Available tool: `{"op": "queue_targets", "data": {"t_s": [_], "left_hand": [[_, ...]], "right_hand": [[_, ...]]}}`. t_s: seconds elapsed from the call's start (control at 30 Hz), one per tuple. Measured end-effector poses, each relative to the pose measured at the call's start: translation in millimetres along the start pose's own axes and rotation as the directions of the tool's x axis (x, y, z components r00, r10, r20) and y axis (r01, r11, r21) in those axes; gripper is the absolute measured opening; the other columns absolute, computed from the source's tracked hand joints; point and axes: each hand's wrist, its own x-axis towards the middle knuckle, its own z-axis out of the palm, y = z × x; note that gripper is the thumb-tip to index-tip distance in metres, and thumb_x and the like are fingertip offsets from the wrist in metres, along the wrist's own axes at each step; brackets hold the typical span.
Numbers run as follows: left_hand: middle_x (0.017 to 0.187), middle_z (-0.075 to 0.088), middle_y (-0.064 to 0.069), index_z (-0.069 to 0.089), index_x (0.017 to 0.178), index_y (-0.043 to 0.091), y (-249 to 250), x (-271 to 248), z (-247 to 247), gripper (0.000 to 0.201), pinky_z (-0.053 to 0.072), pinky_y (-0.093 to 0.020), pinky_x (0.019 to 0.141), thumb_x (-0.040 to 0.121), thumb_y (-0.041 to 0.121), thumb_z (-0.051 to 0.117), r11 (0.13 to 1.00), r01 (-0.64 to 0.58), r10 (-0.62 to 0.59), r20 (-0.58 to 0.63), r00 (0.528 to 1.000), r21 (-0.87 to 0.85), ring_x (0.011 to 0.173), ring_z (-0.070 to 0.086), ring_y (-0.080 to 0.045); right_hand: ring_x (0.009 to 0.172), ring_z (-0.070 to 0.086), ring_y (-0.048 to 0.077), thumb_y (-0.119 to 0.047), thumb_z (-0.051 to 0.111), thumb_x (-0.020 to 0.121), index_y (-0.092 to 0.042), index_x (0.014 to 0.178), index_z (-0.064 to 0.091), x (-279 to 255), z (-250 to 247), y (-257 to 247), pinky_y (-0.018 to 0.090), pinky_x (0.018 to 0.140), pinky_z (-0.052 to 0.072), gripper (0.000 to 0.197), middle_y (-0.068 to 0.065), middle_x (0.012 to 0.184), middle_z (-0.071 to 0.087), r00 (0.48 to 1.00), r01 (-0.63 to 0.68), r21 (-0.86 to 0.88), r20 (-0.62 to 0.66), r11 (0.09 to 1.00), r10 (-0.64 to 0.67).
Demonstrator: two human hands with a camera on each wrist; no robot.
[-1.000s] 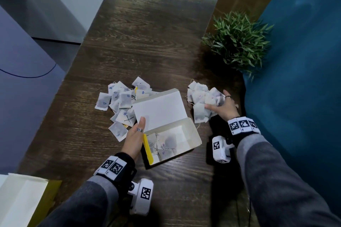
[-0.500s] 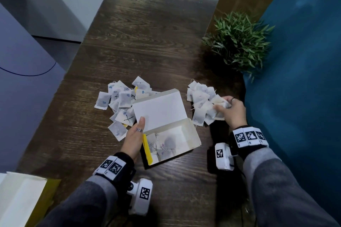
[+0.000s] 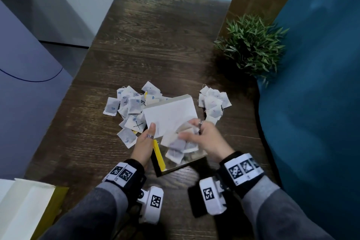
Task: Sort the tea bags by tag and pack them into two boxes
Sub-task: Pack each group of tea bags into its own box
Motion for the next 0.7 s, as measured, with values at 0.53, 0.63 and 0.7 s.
{"op": "queue_targets", "data": {"t_s": [0.53, 0.63, 0.7], "left_hand": [[0.117, 0.067, -0.001, 0.063, 0.102, 0.027, -2.4, -1.4, -0.6, 0.032, 0.040, -0.041, 0.107, 0.095, 0.046, 0.039, 0.999, -0.039, 0.039, -0.004, 0.999, 0.035, 0.112, 0.061, -0.017], [0.116, 0.068, -0.001, 0.064, 0.102, 0.027, -3.8, -0.2, -0.9, 0.033, 0.042, -0.041, 0.105, 0.094, 0.047, 0.039, 0.999, -0.034, 0.034, 0.002, 0.999, 0.024, 0.110, 0.062, -0.017], [0.113, 0.068, 0.001, 0.064, 0.101, 0.027, -4.5, 0.4, -1.3, 0.033, 0.043, -0.039, 0.103, 0.093, 0.048, 0.039, 0.999, -0.035, 0.034, 0.006, 0.999, 0.031, 0.108, 0.063, -0.017]], "right_hand": [[0.099, 0.062, 0.028, -0.031, 0.054, 0.089, -0.017, 0.109, 0.060, 5.0, 36.2, 26.0, 0.040, 0.091, 0.038, 0.025, 0.008, 0.099, 0.070, 0.983, 0.119, -0.947, 0.069, 0.297, -0.173], [0.060, 0.064, 0.023, -0.026, 0.079, 0.056, -0.020, 0.069, 0.068, -3.7, 34.1, 23.2, 0.039, 0.077, 0.032, 0.019, -0.001, 0.060, 0.065, 0.945, -0.015, -1.000, -0.007, -0.023, -0.327], [0.057, 0.061, 0.024, -0.020, 0.080, 0.052, -0.019, 0.061, 0.067, -3.1, 28.4, 24.7, 0.037, 0.072, 0.032, 0.016, 0.000, 0.055, 0.062, 0.924, -0.087, -0.993, -0.051, -0.077, -0.379]]}}
